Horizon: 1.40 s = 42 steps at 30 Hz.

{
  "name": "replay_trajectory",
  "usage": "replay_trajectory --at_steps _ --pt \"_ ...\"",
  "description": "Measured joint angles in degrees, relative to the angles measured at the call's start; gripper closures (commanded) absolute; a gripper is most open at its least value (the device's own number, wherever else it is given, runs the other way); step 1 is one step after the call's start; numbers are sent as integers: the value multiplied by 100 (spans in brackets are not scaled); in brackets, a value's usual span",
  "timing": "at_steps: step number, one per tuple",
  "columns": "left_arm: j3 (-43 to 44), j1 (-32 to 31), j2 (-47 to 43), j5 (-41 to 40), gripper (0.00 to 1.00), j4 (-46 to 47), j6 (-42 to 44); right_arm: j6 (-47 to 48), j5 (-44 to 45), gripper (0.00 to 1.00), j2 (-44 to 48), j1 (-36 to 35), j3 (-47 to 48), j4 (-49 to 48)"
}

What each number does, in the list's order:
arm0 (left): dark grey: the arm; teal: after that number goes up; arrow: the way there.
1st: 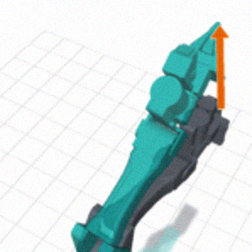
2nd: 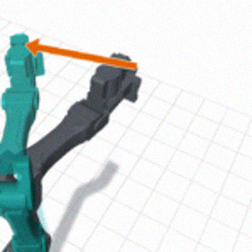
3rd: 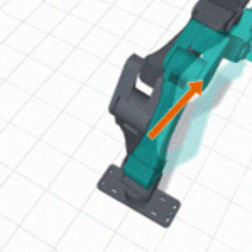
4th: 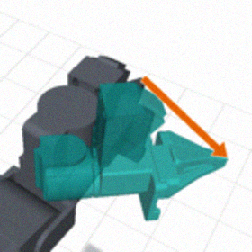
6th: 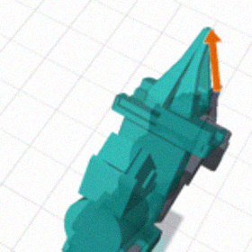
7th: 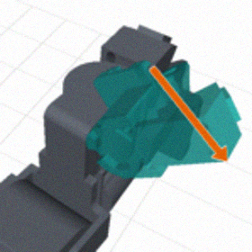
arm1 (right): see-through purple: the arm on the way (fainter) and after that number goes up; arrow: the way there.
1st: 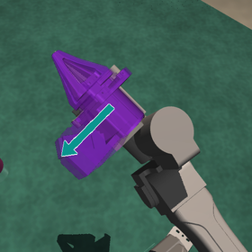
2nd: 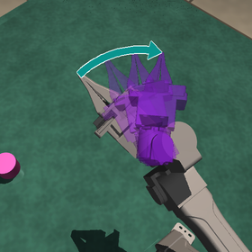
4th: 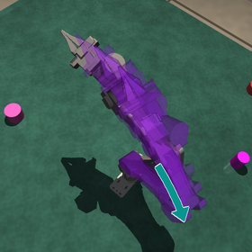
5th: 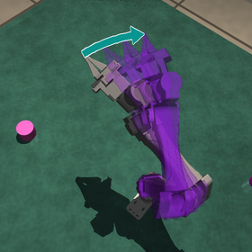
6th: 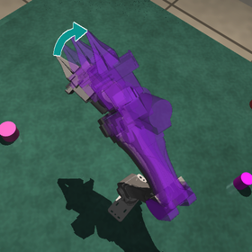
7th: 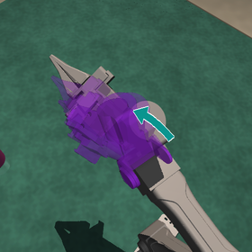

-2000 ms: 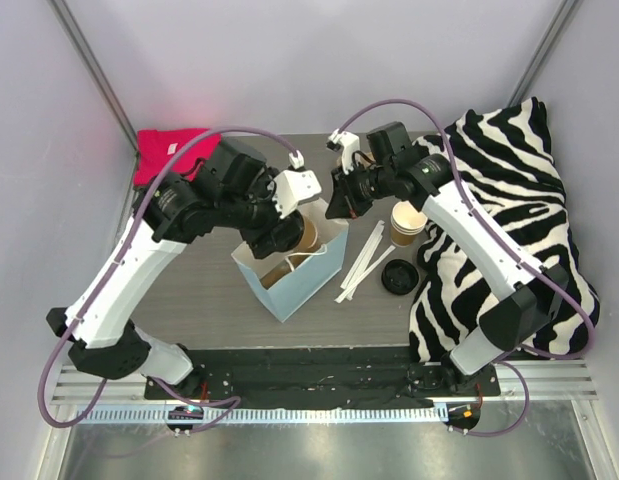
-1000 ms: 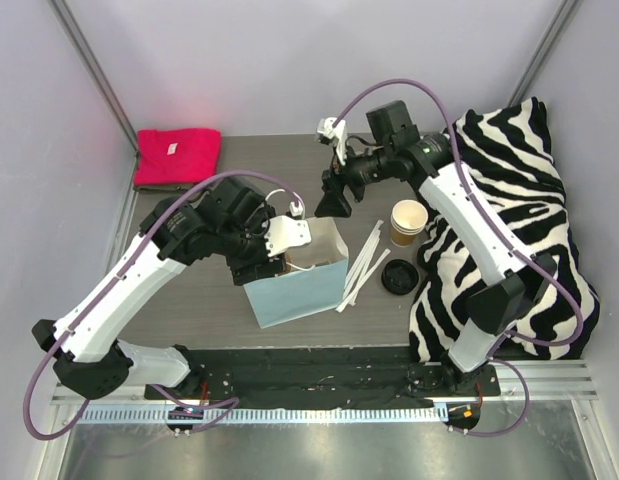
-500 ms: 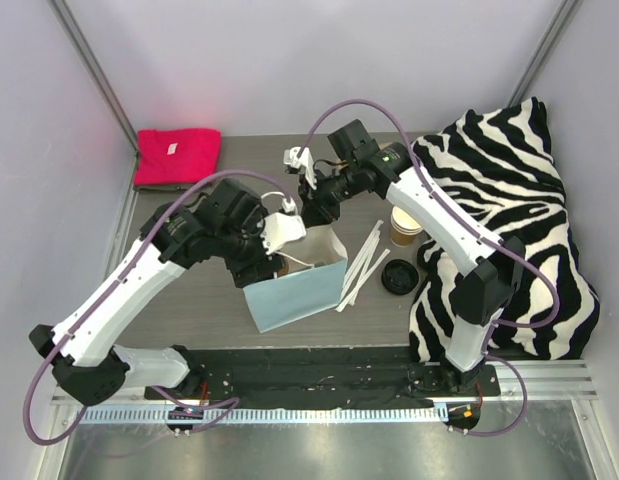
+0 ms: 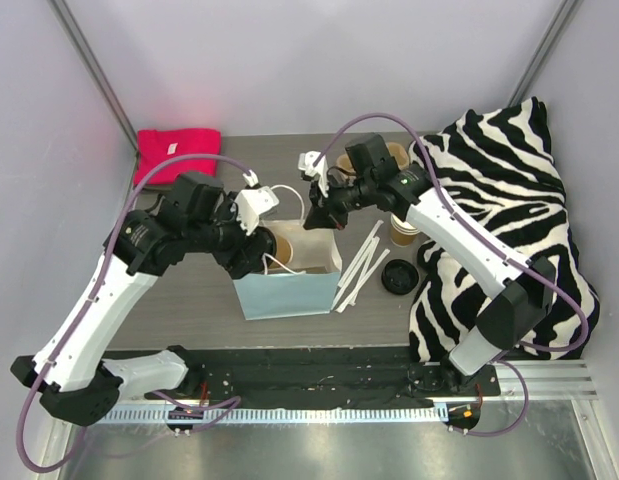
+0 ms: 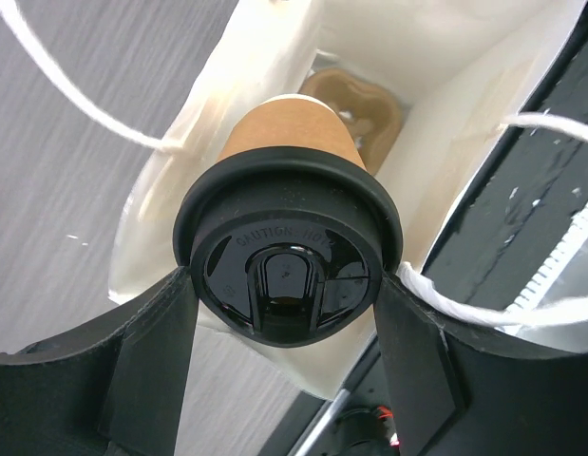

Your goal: Pack the takeout coffee

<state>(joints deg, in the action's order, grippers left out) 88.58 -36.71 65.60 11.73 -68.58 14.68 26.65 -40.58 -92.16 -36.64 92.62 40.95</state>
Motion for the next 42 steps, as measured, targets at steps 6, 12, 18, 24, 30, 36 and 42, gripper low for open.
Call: replay_trajectory --at_steps 6,12,18,24,30,36,42 --pt "-76 361 9 358 60 15 -205 15 111 99 273 -7 -323 -345" --pt "-68 914 146 715 60 -2 -323 63 490 99 772 -201 -914 -870" --pt "-63 1139 356 1106 59 -26 -566 363 1165 99 1443 -800 -1526 -1320" --pt "-258 1137 227 1294 59 57 -695 94 1639 99 1497 -984 -1541 -1392" --pt "-940 960 -190 841 59 247 -654 -892 2009 99 1261 -1003 -1261 -1386" --pt "-1259 758 -334 365 60 332 -535 -1585 2135 82 1169 -1062 -1180 -1300" --pt "-1364 518 -337 79 61 378 -415 -1971 2074 48 885 -1088 -837 -1222"
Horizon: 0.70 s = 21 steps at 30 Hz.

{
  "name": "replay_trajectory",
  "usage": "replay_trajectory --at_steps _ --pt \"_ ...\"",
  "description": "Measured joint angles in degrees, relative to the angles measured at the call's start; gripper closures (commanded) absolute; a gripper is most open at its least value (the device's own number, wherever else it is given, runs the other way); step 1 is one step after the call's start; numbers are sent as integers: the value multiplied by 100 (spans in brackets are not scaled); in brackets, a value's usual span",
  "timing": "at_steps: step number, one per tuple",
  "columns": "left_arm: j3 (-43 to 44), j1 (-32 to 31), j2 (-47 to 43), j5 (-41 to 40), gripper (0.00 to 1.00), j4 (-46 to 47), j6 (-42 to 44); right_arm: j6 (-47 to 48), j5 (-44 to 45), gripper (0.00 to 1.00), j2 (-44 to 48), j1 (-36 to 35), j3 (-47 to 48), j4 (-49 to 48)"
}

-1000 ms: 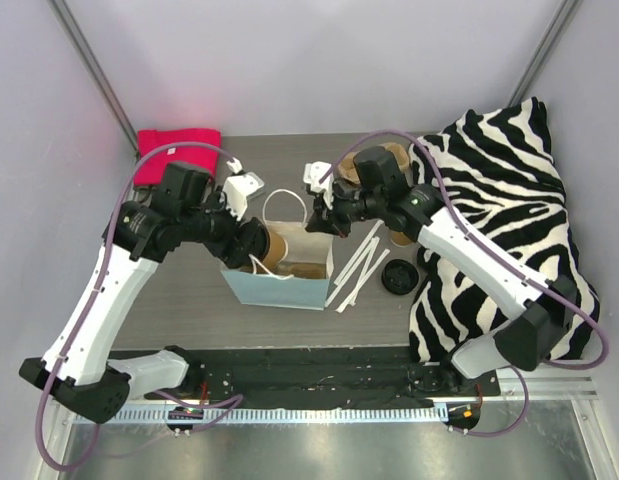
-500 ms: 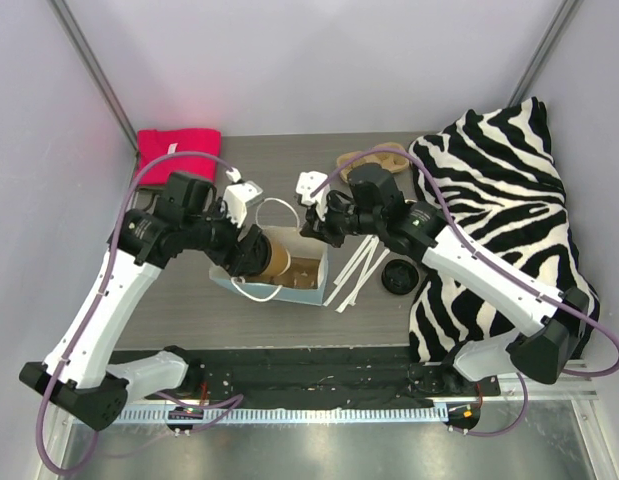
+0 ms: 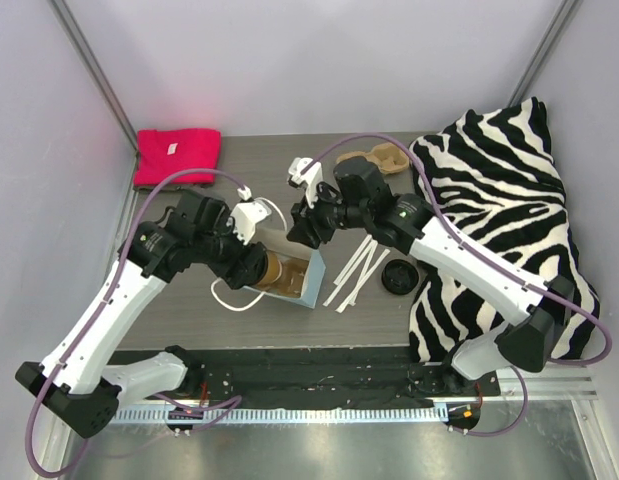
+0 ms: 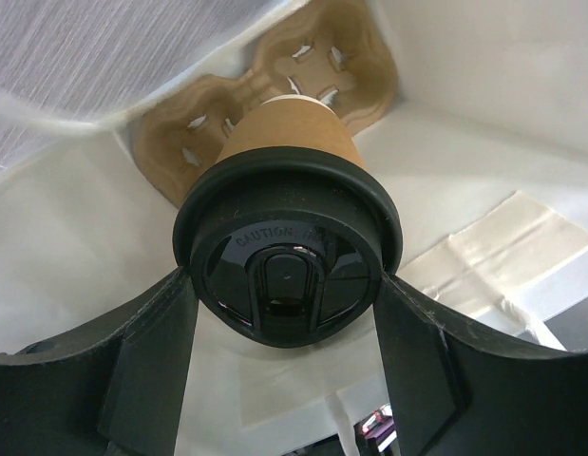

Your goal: Pack the takeout coffee

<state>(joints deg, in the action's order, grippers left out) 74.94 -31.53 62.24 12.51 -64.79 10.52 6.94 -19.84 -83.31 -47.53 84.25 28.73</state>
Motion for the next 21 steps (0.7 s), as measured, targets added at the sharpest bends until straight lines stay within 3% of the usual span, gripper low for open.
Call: replay_trajectory --at_steps 4,10,14,21 --pt "-31 -50 0 -76 61 2 55 -50 -79 37 -236 0 229 0" --pt "-33 -55 0 -160 61 9 66 17 -175 32 -426 -17 282 4" --pt "-33 -61 0 -162 61 9 66 116 -177 21 -457 -66 295 2" --pt "-33 -61 4 -160 60 13 66 197 -286 20 -442 -76 297 -186"
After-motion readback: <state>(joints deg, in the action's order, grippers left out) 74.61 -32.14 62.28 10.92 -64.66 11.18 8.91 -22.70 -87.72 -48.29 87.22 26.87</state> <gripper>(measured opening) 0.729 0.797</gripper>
